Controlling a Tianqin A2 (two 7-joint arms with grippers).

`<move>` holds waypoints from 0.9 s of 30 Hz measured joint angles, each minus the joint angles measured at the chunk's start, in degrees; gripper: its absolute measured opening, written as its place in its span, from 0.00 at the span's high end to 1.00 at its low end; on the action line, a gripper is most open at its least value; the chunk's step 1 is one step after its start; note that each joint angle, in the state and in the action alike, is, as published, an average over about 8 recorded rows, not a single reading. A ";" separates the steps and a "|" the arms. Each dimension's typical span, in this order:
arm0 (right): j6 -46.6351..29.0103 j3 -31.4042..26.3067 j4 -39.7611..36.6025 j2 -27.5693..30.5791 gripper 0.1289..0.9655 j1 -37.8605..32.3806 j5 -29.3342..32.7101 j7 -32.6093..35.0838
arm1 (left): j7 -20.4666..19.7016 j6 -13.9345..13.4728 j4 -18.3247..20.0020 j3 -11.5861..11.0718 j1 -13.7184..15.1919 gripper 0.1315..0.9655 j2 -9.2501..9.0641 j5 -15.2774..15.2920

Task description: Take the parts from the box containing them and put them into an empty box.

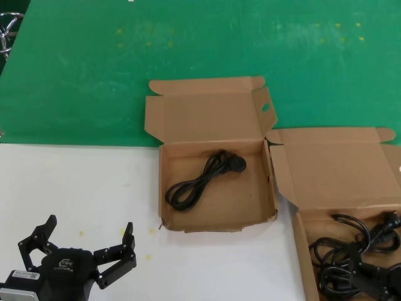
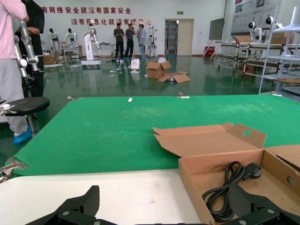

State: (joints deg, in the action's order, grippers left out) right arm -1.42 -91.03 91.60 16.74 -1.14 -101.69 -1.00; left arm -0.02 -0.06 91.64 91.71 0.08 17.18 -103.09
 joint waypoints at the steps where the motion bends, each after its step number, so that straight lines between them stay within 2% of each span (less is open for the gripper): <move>1: 0.00 0.00 0.00 0.00 0.00 0.00 0.00 0.00 | 0.00 0.00 0.00 0.00 0.00 0.00 0.00 0.00; 27: 0.00 0.00 0.00 0.00 0.00 0.00 0.00 0.00 | 0.00 0.00 0.00 0.00 0.00 0.00 0.00 0.00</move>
State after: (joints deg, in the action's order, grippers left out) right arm -1.42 -91.03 91.60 16.74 -1.14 -101.69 -1.00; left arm -0.02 -0.06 91.64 91.71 0.08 17.18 -103.09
